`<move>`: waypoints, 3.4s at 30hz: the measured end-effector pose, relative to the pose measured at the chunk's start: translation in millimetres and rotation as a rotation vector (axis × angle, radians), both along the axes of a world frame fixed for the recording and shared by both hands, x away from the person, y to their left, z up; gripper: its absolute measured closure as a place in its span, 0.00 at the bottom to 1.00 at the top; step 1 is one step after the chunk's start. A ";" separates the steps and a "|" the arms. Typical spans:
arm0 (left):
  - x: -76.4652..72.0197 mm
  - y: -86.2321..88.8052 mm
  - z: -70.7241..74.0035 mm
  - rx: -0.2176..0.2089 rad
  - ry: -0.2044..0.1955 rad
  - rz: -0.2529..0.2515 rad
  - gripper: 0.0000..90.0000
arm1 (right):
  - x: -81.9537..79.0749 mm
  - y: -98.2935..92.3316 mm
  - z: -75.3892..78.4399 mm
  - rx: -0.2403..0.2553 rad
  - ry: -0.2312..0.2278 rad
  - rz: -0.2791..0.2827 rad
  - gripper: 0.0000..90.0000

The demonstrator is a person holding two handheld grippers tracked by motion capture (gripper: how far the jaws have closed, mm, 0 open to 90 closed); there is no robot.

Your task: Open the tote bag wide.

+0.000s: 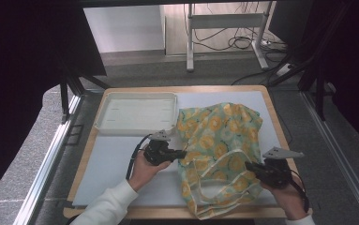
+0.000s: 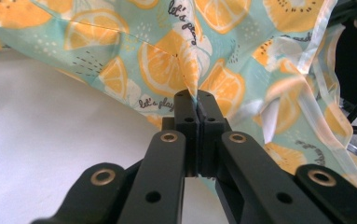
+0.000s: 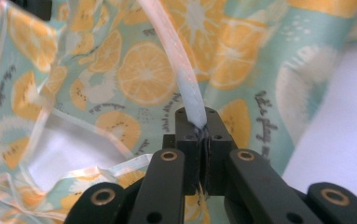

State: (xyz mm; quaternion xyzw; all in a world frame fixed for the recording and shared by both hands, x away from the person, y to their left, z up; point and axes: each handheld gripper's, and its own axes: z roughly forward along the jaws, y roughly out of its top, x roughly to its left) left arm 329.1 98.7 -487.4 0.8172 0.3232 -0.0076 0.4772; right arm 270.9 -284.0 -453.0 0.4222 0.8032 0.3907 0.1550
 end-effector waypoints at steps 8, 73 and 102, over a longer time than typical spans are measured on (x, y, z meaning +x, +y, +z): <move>-1.4 12.6 -0.8 -0.017 0.007 0.022 1.00 | -5.6 -27.8 13.9 0.046 -0.027 -0.024 0.97; 47.5 14.7 70.0 -0.007 -0.054 0.072 0.99 | 119.2 19.6 116.1 0.045 -0.185 0.044 0.97; 96.4 36.0 88.3 -0.151 0.014 0.164 0.99 | 192.6 3.9 124.1 0.085 -0.201 -0.107 0.97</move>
